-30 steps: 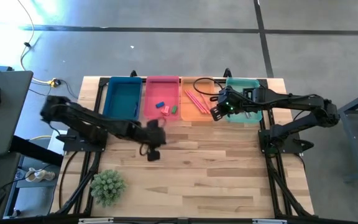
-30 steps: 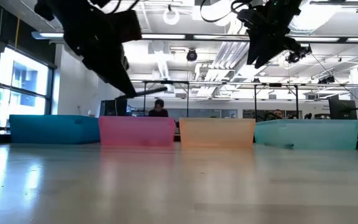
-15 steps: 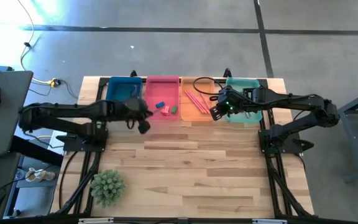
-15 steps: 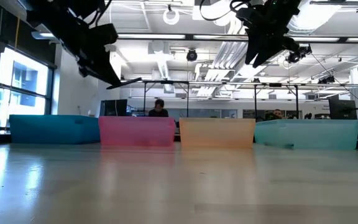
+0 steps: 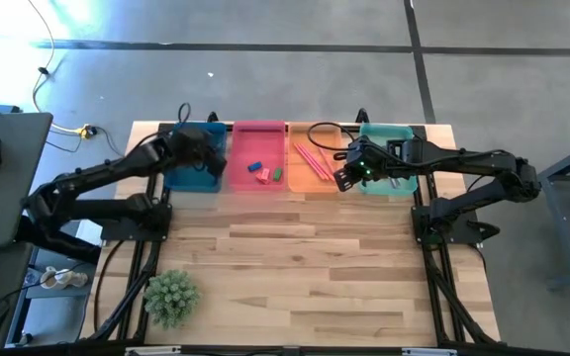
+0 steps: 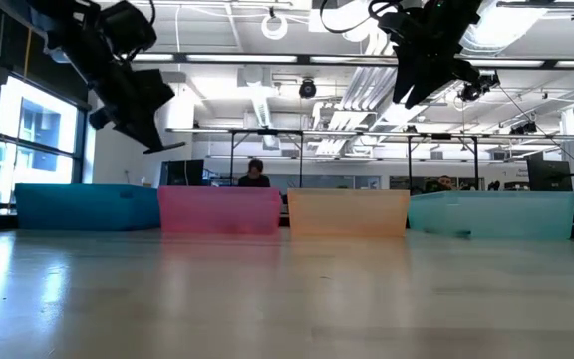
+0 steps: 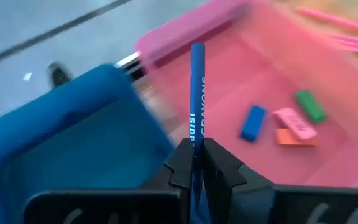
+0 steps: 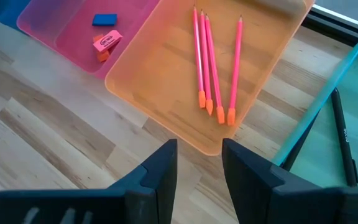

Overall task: Sort crayons/erasers/pens/pencils in bins
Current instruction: Put the blue crayon into the blue bin

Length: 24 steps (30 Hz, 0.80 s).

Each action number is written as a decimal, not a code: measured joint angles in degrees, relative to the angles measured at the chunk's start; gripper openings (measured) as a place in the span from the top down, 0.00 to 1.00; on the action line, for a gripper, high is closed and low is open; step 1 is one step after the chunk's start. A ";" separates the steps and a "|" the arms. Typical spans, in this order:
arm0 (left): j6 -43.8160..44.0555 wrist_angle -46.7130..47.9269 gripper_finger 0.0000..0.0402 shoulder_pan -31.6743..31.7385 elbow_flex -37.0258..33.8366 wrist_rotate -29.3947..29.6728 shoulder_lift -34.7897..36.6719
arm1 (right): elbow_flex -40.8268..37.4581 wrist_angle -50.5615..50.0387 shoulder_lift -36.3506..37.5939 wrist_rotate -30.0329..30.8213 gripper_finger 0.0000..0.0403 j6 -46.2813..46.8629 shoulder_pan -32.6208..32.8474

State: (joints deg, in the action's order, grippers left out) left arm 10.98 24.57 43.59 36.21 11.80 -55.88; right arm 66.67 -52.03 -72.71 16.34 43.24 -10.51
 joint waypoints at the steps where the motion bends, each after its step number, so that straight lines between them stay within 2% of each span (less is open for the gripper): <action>1: 0.70 0.86 0.98 1.19 0.00 -0.01 0.00 | 0.00 0.00 0.00 0.00 0.71 0.00 0.01; 11: 2.20 6.72 0.98 10.14 0.00 -0.60 -0.60 | 0.00 0.00 0.00 3.25 0.71 0.44 -0.01; 24: 2.44 6.95 0.98 10.82 0.04 -2.76 -8.91 | 0.00 0.00 0.00 4.72 0.71 2.98 -0.01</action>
State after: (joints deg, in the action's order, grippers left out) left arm 13.43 31.52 54.41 36.25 9.04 -64.79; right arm 66.67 -52.03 -72.71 21.06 46.22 -10.52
